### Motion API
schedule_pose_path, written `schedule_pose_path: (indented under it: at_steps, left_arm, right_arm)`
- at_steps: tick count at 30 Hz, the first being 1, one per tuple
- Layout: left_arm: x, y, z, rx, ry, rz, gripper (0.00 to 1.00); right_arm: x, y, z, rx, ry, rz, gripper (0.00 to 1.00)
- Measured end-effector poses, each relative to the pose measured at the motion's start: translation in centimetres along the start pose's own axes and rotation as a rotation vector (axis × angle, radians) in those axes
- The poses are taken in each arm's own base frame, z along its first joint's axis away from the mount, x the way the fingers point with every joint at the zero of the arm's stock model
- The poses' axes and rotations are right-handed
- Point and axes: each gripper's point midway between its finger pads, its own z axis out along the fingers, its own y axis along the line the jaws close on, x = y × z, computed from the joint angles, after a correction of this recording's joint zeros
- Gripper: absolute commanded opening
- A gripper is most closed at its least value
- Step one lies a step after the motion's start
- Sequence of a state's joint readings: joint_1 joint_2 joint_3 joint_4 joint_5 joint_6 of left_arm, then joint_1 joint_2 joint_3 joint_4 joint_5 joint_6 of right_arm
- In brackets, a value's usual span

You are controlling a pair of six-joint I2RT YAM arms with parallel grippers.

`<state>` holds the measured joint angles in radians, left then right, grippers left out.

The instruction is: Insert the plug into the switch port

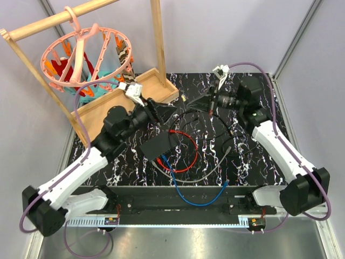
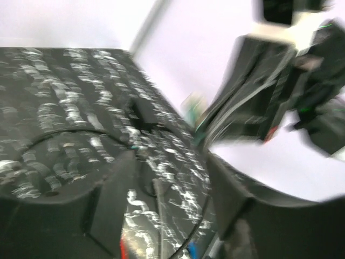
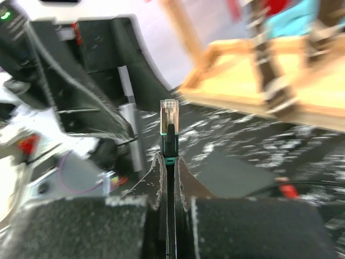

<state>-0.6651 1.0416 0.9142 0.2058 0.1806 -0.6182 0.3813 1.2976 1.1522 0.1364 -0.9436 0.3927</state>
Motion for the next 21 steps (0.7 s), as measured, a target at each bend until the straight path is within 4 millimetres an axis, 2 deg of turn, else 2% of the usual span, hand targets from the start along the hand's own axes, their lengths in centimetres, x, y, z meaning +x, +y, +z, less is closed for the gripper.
schedule_pose_path:
  at_steps: [5, 7, 11, 13, 17, 21]
  left_arm:
    - [-2.3, 2.9, -2.8, -0.161, -0.047, 0.113, 0.89]
    - [-2.8, 3.8, -4.1, -0.219, -0.055, 0.164, 0.93]
    - [-3.3, 5.6, -6.7, -0.329, -0.062, 0.253, 0.95]
    - [-2.7, 6.8, -8.0, -0.38, -0.051, 0.287, 0.95]
    - [-0.2, 9.8, -10.1, -0.486, 0.021, 0.331, 0.96]
    - [2.3, 12.4, -11.6, -0.568, 0.1, 0.356, 0.97]
  right_arm:
    - [-4.6, -3.2, -3.4, 0.231, -0.011, -0.137, 0.0]
    - [-7.3, -4.5, -4.8, 0.346, -0.015, -0.225, 0.0]
    - [-13.3, -6.5, -7.7, 0.608, -0.026, -0.423, 0.0]
    - [-15.8, -7.4, -9.5, 0.74, -0.028, -0.51, 0.0]
    - [-20.3, -8.2, -13.2, 0.976, -0.042, -0.667, 0.0]
    - [-22.5, -8.1, -15.8, 1.119, -0.044, -0.781, 0.0]
